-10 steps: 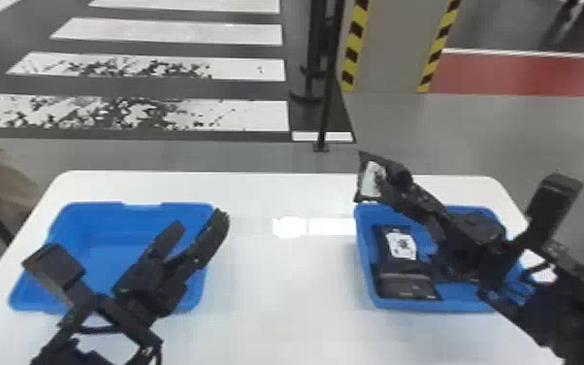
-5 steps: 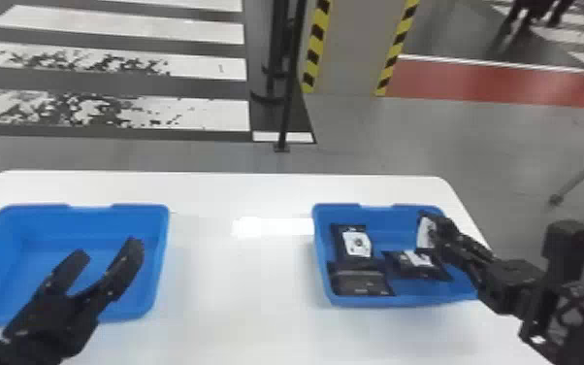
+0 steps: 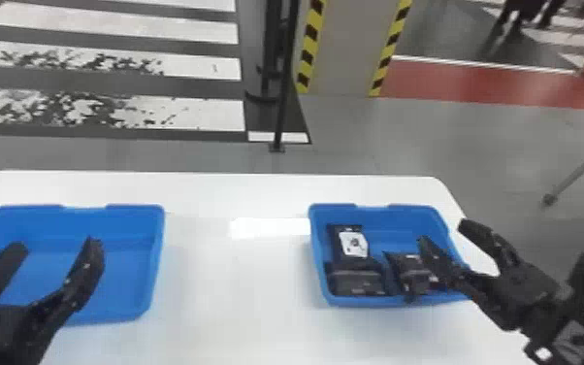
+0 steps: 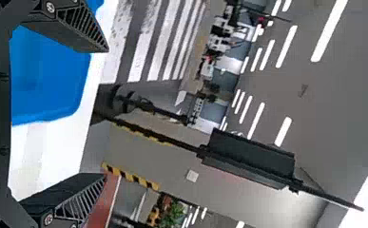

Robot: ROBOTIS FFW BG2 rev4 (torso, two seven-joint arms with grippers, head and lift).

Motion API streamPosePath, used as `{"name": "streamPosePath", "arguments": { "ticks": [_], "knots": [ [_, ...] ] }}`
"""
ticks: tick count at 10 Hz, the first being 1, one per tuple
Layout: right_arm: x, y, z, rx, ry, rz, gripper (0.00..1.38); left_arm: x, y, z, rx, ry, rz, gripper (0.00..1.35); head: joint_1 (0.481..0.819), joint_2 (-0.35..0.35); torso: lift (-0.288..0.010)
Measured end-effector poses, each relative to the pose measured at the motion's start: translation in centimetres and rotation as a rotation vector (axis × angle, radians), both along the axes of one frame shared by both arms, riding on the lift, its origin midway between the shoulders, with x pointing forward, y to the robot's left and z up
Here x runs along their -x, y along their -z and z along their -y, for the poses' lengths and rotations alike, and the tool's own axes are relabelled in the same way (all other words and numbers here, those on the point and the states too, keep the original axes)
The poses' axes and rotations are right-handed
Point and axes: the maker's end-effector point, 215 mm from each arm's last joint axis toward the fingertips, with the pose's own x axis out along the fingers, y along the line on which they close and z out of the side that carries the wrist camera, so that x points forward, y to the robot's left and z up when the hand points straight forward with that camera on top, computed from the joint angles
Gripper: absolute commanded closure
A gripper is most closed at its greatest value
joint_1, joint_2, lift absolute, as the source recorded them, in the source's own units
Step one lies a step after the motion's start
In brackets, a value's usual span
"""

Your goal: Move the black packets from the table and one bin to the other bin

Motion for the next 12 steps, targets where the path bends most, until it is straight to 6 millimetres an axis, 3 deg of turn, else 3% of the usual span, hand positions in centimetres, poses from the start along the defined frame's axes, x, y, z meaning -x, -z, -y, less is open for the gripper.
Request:
{"name": "streamPosePath", "arguments": {
  "ticks": [2,5,7,12],
  "knots": [
    [3.1,-2.9,-2.4,-0.004,-0.022,0.087,0.14,3.4,-1.9,-3.3,-0.252,-0.067,0.095,0.1,0.695,-0.054,-0.11],
    [6.2,-5.2,-2.5,0.0,0.072,0.154,0.14,7.5,-5.8,-4.3,-0.393,-0.106,0.241,0.1,0.695,-0.03,-0.11],
    [7.0,-6.0,-2.2,0.007,0.108,0.179,0.14,8.4,-7.0,-4.1,-0.405,-0.111,0.268,0.1,0.695,-0.039,-0.11],
    [7.5,-4.8,-1.8,-0.023,0.138,0.134,0.14,7.8,-6.1,-3.7,-0.357,-0.102,0.2,0.1,0.695,-0.052,-0.11]
  ]
}}
